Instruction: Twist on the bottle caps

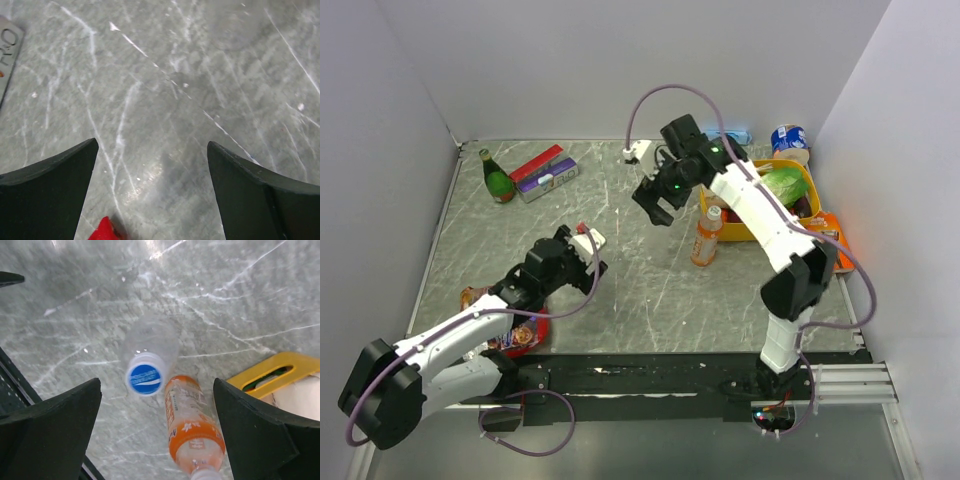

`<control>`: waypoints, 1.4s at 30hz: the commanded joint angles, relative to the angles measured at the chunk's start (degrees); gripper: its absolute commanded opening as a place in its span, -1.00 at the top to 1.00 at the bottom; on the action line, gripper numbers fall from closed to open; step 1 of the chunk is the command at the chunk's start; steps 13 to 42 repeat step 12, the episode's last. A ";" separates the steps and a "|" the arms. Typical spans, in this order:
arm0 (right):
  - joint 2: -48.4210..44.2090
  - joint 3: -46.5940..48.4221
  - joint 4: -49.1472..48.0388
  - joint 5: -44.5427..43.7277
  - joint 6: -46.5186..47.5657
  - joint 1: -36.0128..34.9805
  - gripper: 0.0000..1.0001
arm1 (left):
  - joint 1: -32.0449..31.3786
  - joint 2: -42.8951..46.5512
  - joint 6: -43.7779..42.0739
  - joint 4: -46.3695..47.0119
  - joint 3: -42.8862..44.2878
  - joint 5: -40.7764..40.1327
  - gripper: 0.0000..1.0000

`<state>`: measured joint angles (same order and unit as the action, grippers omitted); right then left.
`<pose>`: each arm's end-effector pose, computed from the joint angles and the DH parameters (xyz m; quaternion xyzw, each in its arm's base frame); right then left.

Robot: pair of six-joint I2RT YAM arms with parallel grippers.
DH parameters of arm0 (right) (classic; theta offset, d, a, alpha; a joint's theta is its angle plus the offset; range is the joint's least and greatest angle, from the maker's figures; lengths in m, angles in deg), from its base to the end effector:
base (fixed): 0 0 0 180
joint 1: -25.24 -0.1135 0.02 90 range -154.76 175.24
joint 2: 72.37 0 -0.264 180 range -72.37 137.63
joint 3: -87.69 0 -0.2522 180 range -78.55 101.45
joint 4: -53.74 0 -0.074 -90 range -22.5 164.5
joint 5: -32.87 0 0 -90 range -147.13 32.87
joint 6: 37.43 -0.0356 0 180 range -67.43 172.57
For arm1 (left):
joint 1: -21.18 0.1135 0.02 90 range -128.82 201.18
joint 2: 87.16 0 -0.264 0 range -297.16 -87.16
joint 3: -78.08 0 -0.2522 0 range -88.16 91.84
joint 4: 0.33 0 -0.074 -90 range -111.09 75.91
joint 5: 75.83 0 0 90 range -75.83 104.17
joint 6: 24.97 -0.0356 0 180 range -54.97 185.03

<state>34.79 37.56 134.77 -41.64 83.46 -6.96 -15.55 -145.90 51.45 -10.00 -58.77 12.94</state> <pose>0.3228 0.2145 0.3709 -0.5301 0.7931 0.1327 0.2690 0.1808 -0.1340 0.2246 0.3538 0.7669 -0.0985 0.5263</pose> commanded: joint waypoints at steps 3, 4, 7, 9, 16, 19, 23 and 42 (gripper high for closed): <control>-17.75 -9.13 -14.93 -9.82 -12.33 0.30 -0.99 | 6.57 -0.14 12.31 2.31 7.16 1.58 -0.92; -19.07 -10.63 -16.45 -11.86 -13.74 0.39 -0.99 | 8.93 -0.93 15.40 3.01 7.61 1.67 -0.93; -22.07 -14.68 -20.07 -19.60 -18.58 0.39 -0.99 | 12.46 -2.25 23.41 3.29 9.54 1.41 -0.92; -22.43 -15.65 -20.59 -22.41 -18.50 0.30 -0.99 | 13.35 -2.96 24.91 2.41 11.12 5.95 -0.93; -23.57 -16.44 -21.73 -23.92 -18.33 0.48 -1.00 | 13.53 -3.22 26.84 1.26 13.06 7.74 -0.92; -23.57 -16.44 -21.73 -23.92 -18.33 0.48 -1.00 | 13.53 -3.22 26.84 1.26 13.06 7.74 -0.92; -23.57 -16.44 -21.73 -23.92 -18.33 0.48 -1.00 | 13.53 -3.22 26.84 1.26 13.06 7.74 -0.92; -23.57 -16.44 -21.73 -23.92 -18.33 0.48 -1.00 | 13.53 -3.22 26.84 1.26 13.06 7.74 -0.92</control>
